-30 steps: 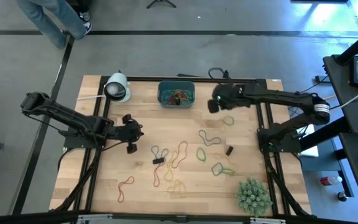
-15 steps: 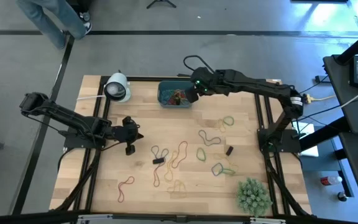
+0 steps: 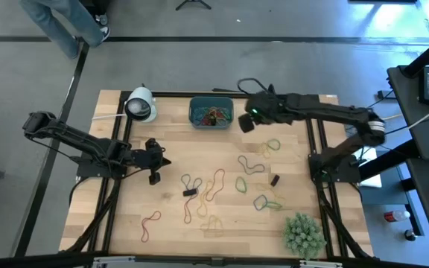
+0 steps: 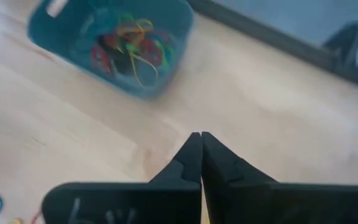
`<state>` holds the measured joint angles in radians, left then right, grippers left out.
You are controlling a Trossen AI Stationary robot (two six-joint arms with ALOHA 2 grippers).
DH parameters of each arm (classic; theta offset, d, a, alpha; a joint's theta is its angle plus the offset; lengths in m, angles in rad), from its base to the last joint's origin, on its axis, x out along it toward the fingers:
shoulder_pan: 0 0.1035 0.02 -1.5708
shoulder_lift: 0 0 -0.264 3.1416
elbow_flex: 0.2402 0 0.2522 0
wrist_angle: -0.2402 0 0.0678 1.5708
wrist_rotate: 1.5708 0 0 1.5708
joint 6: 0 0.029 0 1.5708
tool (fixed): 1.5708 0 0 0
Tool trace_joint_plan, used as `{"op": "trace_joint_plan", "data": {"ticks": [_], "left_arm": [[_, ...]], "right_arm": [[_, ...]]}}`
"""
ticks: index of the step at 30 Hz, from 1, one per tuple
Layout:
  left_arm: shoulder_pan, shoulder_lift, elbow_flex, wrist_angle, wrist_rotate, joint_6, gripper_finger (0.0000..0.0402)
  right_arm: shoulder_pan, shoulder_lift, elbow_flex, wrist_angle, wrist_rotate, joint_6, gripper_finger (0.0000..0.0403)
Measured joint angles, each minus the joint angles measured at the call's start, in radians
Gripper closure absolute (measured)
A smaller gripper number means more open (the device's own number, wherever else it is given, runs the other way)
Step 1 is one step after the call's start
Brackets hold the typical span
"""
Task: Pick and place rubber bands into bin
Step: Put the green rubber band into the blue bin
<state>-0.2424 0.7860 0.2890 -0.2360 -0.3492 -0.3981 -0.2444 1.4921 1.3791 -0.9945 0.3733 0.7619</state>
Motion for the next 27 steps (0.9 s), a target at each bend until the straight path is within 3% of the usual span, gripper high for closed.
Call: {"op": "trace_joint_plan", "data": {"ticks": [5, 10, 14, 22, 27], "left_arm": [[0.000, 0.000, 0.000, 0.001, 0.000, -0.008, 0.0400], [0.000, 0.000, 0.000, 0.038, -0.002, 0.020, 0.0400], [0.000, 0.001, 0.000, 0.090, 0.001, 0.058, 0.0400], [0.000, 0.001, 0.000, 0.183, 0.001, 0.072, 0.0400], [0.000, 0.001, 0.000, 0.226, 0.001, 0.026, 0.0400]], "right_arm": [[0.028, -0.191, -0.288, 0.091, -0.007, 0.155, 0.0401], [0.032, -0.290, -0.507, 0.086, -0.009, 0.289, 0.0378], [0.032, -0.299, -0.632, 0.110, -0.026, 0.306, 0.0350], [0.003, -0.296, -0.830, 0.336, -0.067, 0.280, 0.0284], [-0.061, -0.295, -0.943, 0.428, -0.095, 0.276, 0.0274]]}}
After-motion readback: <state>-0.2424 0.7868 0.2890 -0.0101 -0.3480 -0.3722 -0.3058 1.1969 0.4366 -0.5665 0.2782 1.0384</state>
